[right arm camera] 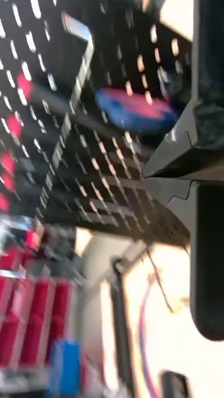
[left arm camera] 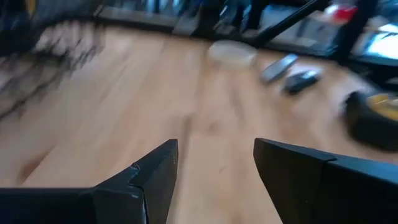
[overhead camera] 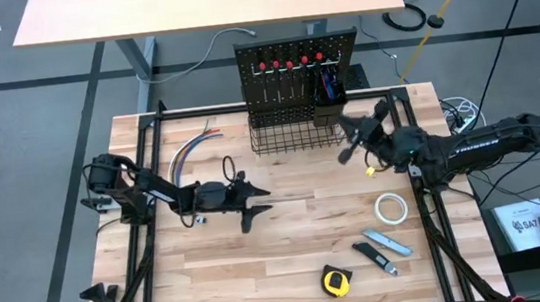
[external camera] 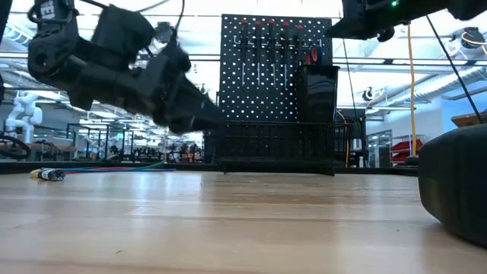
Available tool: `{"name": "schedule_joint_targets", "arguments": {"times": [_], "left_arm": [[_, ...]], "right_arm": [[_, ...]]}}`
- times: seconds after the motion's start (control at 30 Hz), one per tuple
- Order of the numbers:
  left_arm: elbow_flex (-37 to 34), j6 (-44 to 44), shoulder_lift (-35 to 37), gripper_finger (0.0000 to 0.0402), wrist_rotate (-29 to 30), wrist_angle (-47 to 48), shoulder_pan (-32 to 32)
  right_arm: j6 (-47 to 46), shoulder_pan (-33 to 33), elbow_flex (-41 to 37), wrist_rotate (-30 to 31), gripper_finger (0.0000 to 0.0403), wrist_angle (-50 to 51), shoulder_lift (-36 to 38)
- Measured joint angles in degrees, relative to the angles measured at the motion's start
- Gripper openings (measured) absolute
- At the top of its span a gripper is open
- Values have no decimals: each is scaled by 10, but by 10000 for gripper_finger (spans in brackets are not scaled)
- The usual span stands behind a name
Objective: Hang tools onto peg board
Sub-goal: Put the silver cutter knife into the wire basket bin on the pegboard
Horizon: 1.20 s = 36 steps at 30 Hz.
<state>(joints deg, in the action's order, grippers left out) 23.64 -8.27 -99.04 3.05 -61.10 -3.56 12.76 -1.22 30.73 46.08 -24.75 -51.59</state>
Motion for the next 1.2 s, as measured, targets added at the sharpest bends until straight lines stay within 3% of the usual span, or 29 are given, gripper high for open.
{"name": "schedule_joint_targets", "arguments": {"times": [0.1,0.3,0.43,0.57,0.83,1.03,1.2], "left_arm": [[0,31,0,217,0,-52,-21],[4,47,0,217,7,-75,-40],[5,45,0,217,9,-67,-41],[5,45,0,217,9,-58,-44],[5,46,0,217,9,-61,-44],[15,61,0,217,13,-59,-42],[18,82,0,217,13,-56,-42]], "right_arm": [[-66,-19,49,-45,1,134,-6],[-260,-29,149,-260,1,407,-55],[-391,-41,157,-389,0,546,-97],[-527,-62,157,-445,0,658,-142],[-626,-95,157,-494,33,719,-191],[-633,-151,157,-572,103,718,-204],[-633,-214,157,-596,166,714,-209]]}}
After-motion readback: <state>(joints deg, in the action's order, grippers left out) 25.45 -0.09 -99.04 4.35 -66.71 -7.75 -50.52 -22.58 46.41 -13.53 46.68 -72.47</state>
